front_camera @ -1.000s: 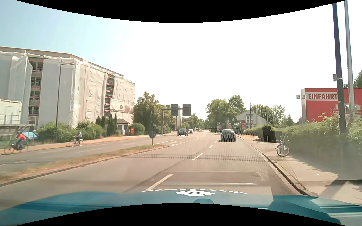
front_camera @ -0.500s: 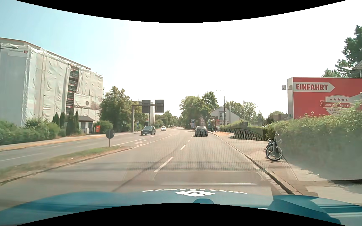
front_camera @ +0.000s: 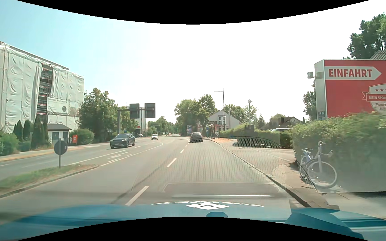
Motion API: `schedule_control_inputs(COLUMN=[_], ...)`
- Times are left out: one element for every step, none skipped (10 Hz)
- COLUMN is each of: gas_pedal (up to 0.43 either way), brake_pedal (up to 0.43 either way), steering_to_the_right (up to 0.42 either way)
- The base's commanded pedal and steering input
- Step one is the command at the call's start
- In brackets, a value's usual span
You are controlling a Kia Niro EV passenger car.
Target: Follow the waypoints while adhering to traffic rules and regulations
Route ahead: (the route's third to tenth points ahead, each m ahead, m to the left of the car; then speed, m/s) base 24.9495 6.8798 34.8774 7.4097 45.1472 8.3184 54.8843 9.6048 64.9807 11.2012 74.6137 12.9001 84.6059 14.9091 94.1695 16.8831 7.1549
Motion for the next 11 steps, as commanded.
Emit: schedule_control_inputs(gas_pedal=[0.331, 0.331, 0.331, 0.331, 0.331, 0.331, 0.331, 0.319, 0.319, 0.319, 0.319], brake_pedal=[0.000, 0.000, 0.000, 0.000, 0.000, 0.000, 0.000, 0.000, 0.000, 0.000, 0.000], steering_to_the_right=[0.017, 0.010, 0.002, -0.004, -0.002, -0.001, -0.002, -0.001, -0.002, -0.002, -0.002])
